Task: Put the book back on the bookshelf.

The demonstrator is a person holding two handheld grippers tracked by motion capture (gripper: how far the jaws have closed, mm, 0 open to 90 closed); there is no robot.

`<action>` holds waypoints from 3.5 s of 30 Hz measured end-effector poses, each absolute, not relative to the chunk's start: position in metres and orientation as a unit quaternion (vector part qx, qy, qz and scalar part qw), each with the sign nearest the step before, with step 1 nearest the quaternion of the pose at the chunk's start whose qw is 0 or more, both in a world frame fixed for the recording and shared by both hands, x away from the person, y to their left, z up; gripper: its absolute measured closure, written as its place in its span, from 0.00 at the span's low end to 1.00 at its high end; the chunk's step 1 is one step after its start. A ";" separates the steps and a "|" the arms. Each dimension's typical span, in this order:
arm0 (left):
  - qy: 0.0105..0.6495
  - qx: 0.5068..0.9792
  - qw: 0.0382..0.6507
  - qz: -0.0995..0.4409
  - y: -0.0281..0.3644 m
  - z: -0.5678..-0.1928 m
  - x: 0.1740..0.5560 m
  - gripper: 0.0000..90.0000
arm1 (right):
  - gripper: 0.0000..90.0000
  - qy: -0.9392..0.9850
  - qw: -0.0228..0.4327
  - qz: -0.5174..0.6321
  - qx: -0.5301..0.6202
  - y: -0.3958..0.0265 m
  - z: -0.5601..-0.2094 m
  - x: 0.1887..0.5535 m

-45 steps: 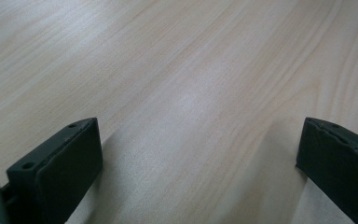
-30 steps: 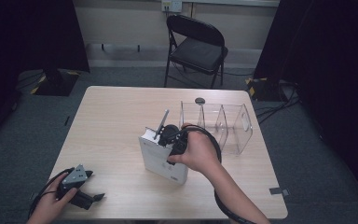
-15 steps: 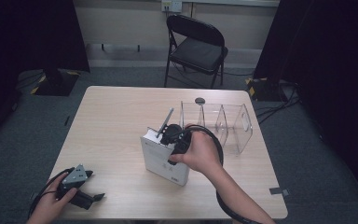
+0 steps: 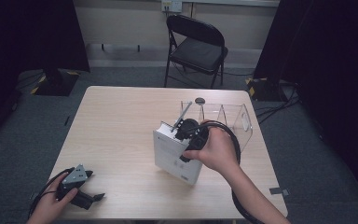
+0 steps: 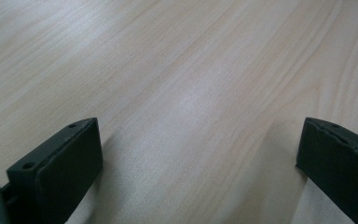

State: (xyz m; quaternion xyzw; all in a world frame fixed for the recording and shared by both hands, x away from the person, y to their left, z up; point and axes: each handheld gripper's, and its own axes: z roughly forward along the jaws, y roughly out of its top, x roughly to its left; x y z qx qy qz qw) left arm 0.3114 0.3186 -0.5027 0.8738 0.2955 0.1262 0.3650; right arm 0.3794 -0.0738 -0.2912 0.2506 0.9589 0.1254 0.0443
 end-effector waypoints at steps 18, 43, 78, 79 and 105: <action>0.297 0.873 0.365 0.127 0.318 -0.503 0.311 0.00 | 0.58 0.952 0.047 0.109 0.283 -0.123 -0.287 0.372; 0.297 0.873 0.365 0.127 0.318 -0.503 0.311 0.00 | 0.58 0.940 0.049 0.107 0.320 -0.170 -0.287 0.364; 0.297 0.873 0.366 0.126 0.318 -0.503 0.311 0.00 | 0.58 0.922 0.054 0.090 0.374 -0.229 -0.284 0.356; 0.297 0.873 0.366 0.127 0.318 -0.503 0.311 0.00 | 0.58 0.920 0.054 0.090 0.377 -0.230 -0.284 0.356; 0.300 0.871 0.369 0.125 0.317 -0.503 0.311 0.00 | 0.59 0.882 0.051 0.089 0.459 -0.264 -0.284 0.358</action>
